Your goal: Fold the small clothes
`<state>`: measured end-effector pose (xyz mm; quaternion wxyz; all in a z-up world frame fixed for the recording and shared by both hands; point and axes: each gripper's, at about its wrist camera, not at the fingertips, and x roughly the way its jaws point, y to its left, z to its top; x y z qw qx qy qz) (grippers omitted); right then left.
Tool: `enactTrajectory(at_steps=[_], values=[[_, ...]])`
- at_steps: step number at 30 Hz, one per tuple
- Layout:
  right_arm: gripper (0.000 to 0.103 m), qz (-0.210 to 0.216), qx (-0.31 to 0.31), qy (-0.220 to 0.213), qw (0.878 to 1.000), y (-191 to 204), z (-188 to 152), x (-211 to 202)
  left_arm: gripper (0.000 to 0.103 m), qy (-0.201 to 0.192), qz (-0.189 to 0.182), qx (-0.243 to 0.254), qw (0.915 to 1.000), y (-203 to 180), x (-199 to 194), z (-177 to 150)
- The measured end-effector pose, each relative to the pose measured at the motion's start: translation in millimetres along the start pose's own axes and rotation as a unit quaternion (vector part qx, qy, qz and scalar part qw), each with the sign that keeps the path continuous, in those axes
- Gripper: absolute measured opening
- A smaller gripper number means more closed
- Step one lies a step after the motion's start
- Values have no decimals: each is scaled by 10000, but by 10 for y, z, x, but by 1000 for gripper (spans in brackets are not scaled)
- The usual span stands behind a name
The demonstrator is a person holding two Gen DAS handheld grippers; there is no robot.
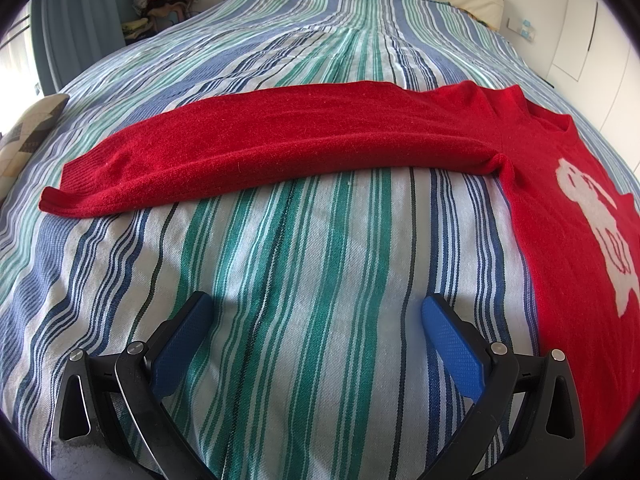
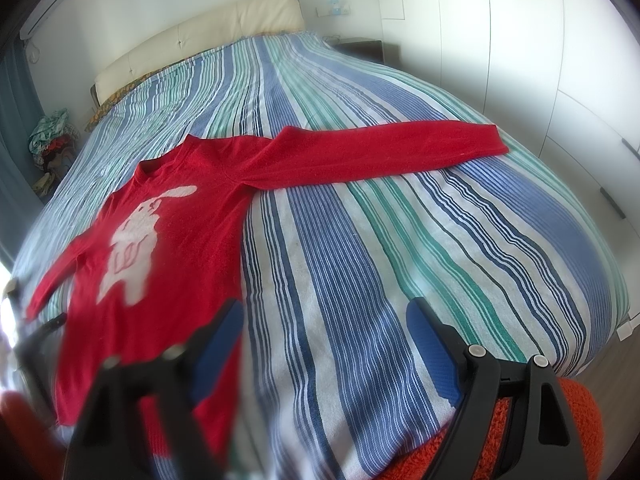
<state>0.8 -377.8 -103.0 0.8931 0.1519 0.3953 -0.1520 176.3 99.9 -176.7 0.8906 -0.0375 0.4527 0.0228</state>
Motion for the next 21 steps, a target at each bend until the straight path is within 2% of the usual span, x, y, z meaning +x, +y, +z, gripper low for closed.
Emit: enactTrajectory(at_steps=[21], values=[[83,-5,-6,38,10000,0,-56,39,103,-1,2,0,10000,2,0,-1]])
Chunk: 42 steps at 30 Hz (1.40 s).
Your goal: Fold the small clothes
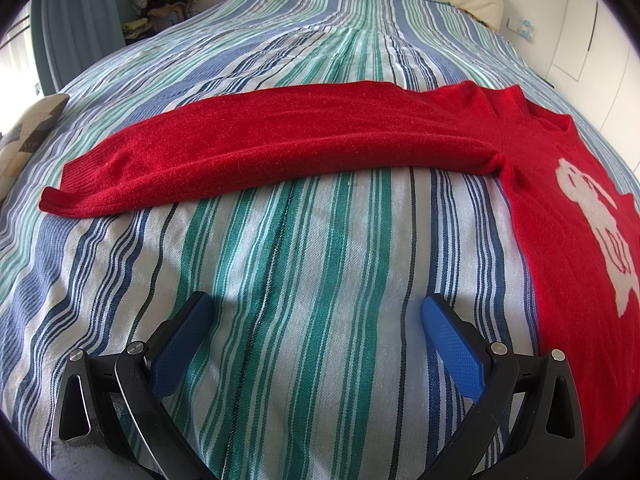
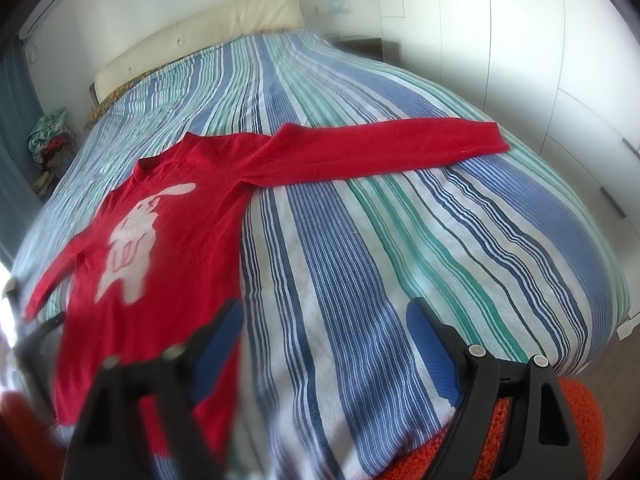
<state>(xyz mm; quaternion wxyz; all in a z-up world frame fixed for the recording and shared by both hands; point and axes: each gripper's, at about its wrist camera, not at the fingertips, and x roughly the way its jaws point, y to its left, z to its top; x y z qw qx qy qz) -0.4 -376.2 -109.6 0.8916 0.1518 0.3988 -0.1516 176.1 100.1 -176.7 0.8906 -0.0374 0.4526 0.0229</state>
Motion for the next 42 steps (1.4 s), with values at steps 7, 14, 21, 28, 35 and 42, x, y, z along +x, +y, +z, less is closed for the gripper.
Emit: enactTrajectory(at_steps=[7,14,21,28,35,42], values=[[83,7,13,7,10000,-4,3,11,103,0,0,0,10000,0,0,0],[83,5,21,20,10000,-7,5,15,103,-1,1,0,10000,-1,0,0],[83,2,22,29,10000,-9,5,19,103,-2,1,1,10000,-2,0,0],[83,-3,27,48,10000,-12,-8,29,103,-1,1,1,10000,-2,1,0],[83,-2,25,63,10000,-10,-11,33,103,-2,2,1,10000,-1,0,-1],[83,-2,25,73,10000,-6,-16,27,103,-2,3,1,10000,-2,1,-1]])
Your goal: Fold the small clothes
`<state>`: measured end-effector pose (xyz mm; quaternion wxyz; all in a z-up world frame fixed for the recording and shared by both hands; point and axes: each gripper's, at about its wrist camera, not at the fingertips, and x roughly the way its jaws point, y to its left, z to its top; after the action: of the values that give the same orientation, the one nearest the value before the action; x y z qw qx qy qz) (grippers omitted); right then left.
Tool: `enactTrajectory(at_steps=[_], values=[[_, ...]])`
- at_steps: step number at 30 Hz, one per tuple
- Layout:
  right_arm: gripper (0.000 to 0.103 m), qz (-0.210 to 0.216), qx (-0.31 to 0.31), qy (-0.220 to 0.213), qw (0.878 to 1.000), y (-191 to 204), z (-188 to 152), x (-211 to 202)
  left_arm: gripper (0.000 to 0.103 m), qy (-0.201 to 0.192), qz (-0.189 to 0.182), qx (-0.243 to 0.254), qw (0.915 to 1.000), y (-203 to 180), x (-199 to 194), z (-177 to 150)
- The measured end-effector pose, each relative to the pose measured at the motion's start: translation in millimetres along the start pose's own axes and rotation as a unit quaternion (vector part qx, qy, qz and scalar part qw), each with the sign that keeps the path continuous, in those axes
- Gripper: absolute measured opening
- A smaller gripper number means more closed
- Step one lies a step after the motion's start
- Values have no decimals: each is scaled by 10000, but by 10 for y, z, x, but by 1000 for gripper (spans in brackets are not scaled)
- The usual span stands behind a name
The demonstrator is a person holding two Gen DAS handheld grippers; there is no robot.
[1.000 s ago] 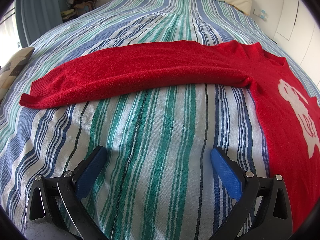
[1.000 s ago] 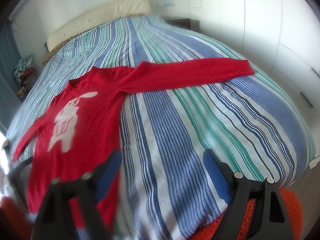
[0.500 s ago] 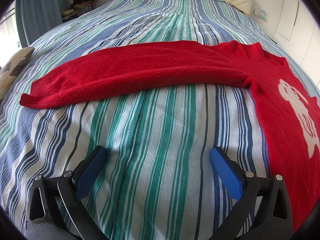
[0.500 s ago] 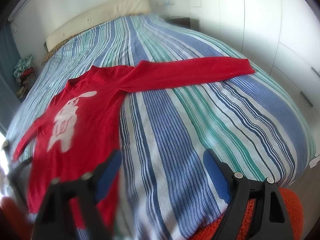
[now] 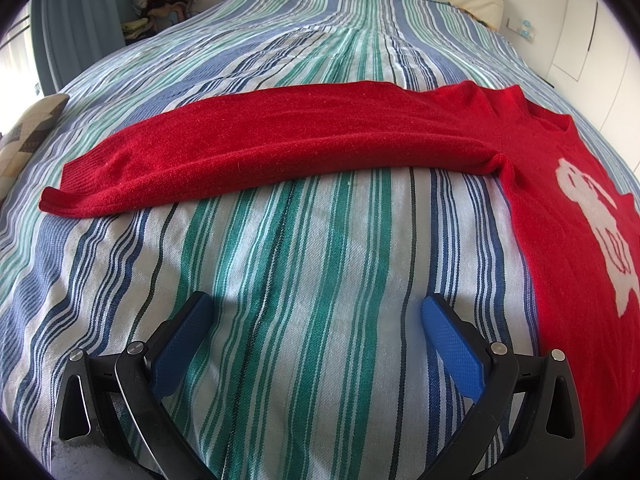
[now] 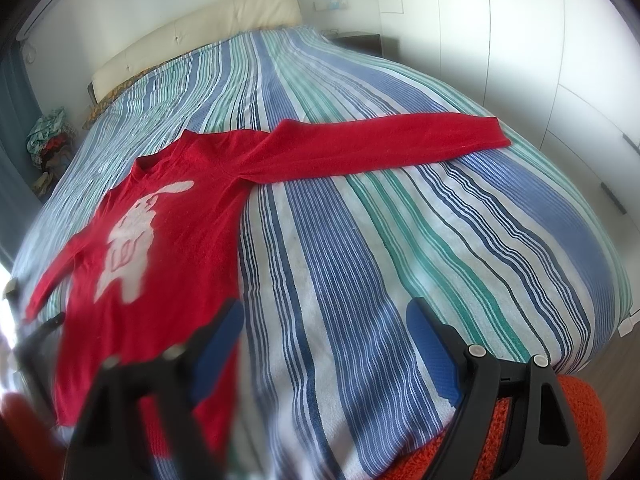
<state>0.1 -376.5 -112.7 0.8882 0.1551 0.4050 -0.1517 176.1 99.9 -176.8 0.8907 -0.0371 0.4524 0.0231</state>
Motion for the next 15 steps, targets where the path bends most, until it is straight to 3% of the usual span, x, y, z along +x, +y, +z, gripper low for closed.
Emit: enactTrajectory(at_steps=[15], values=[[83,3,4,1,10000,1,14,2,103,-1,1,0,10000,2,0,-1]])
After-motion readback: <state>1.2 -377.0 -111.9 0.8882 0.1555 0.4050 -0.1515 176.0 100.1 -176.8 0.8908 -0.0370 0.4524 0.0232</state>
